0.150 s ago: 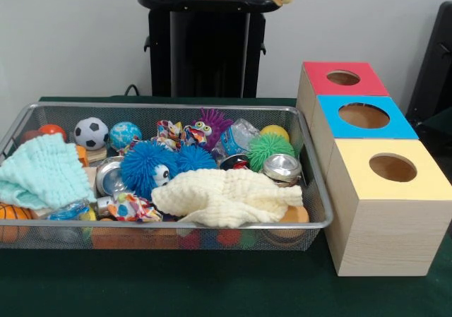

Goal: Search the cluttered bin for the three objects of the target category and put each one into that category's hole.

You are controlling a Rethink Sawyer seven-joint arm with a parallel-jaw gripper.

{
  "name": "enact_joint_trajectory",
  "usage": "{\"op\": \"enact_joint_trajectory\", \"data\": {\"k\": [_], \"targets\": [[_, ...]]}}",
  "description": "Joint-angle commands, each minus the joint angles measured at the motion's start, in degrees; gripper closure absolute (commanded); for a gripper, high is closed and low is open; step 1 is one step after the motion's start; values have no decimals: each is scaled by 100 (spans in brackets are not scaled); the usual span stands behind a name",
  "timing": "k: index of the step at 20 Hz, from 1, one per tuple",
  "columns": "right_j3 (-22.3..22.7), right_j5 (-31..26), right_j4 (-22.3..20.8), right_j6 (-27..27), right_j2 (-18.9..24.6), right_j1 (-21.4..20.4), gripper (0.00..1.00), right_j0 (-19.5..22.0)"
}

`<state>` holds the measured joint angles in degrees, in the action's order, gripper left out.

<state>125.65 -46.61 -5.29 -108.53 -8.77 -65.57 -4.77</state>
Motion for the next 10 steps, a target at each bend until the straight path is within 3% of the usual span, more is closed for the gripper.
{"op": "enact_joint_trajectory", "data": {"k": [1, 6, 10], "targets": [[-437, 210, 255, -1843, 25, 605, 100, -206], [-595, 421, 438, -2363, -7, 962, 100, -553], [-861, 238, 543, -2697, -111, 1125, 100, -828]]}}
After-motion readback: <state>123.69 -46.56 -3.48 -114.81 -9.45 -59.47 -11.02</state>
